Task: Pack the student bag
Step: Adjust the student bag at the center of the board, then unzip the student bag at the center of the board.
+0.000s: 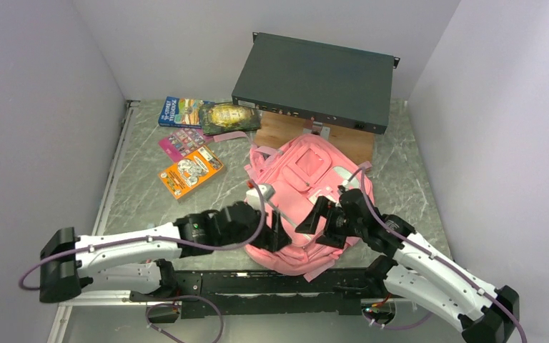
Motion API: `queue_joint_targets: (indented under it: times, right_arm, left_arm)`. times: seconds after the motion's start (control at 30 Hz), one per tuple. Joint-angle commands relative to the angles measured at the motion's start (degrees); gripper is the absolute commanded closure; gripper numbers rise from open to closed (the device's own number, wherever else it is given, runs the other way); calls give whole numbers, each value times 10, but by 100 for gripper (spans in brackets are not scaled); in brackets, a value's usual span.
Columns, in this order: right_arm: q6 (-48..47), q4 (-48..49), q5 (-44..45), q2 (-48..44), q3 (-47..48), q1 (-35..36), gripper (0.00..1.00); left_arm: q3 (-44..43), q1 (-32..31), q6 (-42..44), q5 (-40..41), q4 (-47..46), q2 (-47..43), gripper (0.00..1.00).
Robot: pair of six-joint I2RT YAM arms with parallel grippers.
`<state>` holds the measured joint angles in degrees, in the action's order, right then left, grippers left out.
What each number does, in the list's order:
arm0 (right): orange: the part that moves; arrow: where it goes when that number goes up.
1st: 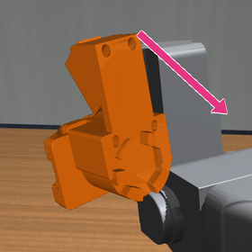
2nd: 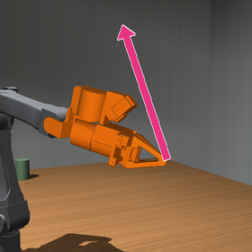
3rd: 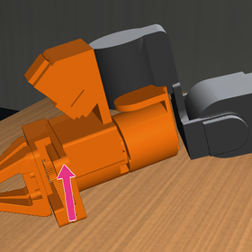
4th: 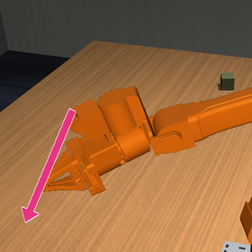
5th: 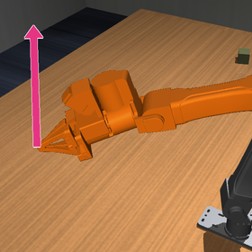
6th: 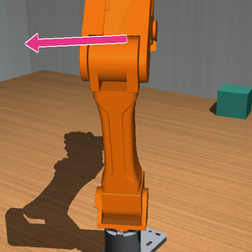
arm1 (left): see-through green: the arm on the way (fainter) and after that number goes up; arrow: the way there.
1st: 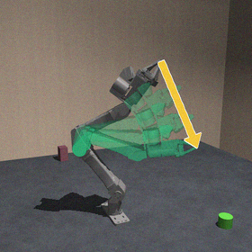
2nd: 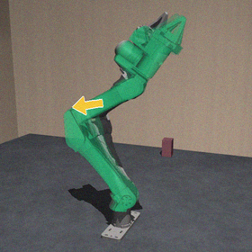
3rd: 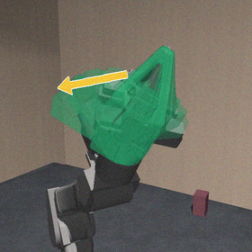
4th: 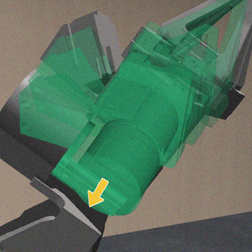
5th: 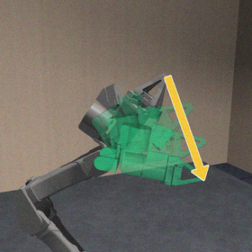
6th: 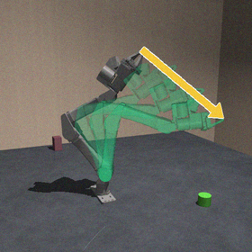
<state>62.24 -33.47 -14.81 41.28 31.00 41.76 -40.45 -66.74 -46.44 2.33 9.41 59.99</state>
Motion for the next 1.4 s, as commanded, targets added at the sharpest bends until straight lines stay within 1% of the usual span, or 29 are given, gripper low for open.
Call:
queue_joint_targets:
  times: [0.0, 0.03, 0.1, 0.13, 0.2, 0.27, 0.37, 0.43, 0.47, 0.53, 0.63, 0.8, 1.0, 1.2, 1.37]
  right_arm:
    - [77, -85, 142, -29, 12, -5, 10]
    - [79, -85, 146, -32, 11, -9, 11]
    - [74, -74, 145, -29, 8, -16, 22]
    - [69, -61, 139, -25, 5, -19, 25]
    - [68, -40, 118, -11, 3, -24, 27]
    - [76, -37, 110, -3, 3, -26, 30]
    - [84, -48, 117, -20, 3, -27, 30]
    - [85, -60, 136, -39, 5, -28, 28]
    - [83, -65, 142, -47, 7, -29, 27]
    - [76, -77, 147, -57, 14, -30, 26]
    - [69, -77, 147, -59, 19, -30, 26]
    - [70, -64, 130, -62, 4, -30, 27]
    - [64, -65, 124, -64, 2, -30, 27]
    - [60, -67, 137, -71, -1, -30, 27]
    - [53, -56, 137, -61, -5, -31, 26]
  left_arm:
    - [-61, -111, -66, 191, 27, 47, 28]
    - [-78, -123, -69, 206, 38, 66, 31]
    - [-119, -140, -78, 222, 67, 116, 40]
    - [-146, -145, -91, 225, 85, 142, 43]
    - [-174, -153, -113, 223, 100, 188, 43]
    - [-189, -164, -132, 227, 94, 231, 44]
    - [-209, -175, -169, 235, 102, 272, 45]
    - [-223, -178, -200, 235, 121, 291, 48]
    - [-231, -183, -218, 244, 138, 299, 47]
    - [-243, -194, -242, 255, 161, 310, 40]
    - [-269, -196, -271, 256, 194, 333, 38]
    - [-302, -195, -310, 280, 225, 361, 43]
    - [-349, -184, -331, 276, 270, 410, 46]
    - [-343, -161, -357, 243, 273, 431, 48]
    - [-349, -149, -345, 235, 267, 445, 52]
